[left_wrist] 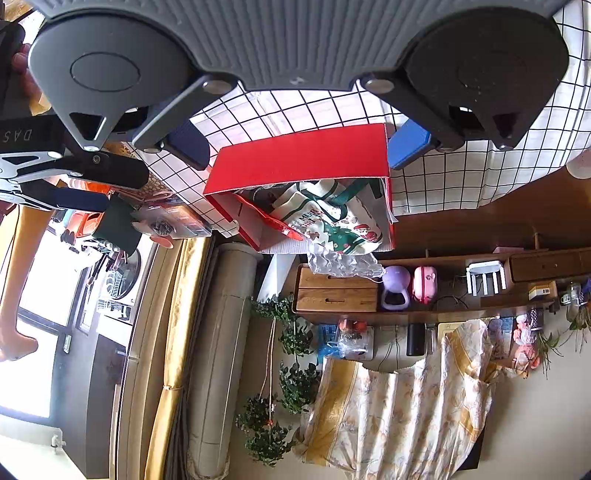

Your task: Organize soft objects

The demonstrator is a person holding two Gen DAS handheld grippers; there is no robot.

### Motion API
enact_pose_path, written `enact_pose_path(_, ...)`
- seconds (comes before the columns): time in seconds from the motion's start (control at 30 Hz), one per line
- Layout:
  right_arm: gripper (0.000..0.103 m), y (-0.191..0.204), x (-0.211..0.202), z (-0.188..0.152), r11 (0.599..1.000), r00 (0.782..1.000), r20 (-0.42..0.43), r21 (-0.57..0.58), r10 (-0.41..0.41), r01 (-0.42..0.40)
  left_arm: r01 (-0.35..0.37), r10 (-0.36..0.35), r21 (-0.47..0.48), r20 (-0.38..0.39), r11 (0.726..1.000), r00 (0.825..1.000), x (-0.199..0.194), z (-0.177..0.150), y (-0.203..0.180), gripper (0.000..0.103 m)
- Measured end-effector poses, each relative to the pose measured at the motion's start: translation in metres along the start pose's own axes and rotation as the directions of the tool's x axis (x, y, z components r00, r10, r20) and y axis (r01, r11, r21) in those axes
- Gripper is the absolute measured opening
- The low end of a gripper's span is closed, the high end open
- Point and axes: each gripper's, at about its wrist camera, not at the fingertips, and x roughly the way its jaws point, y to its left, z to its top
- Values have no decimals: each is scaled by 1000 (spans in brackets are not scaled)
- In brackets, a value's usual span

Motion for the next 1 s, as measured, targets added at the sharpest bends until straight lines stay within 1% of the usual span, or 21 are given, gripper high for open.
enact_pose_path(0.27, 103, 3, -6, -3, 1000, 1000, 7, 2, -4, 4, -22, 22, 16, 7, 1000, 1000, -6, -7, -6, 103)
enact_pose_path(0.67, 103, 3, -6, -4, 1000, 1000, 5, 13, -9, 9, -41, 41, 15, 17, 999, 999, -13, -7, -6, 103)
enact_pose_path(1.0, 103, 4, -6, -7, 1000, 1000, 2, 15, -7, 7, -29, 29, 12, 19, 999, 999, -16, -6, -8, 103)
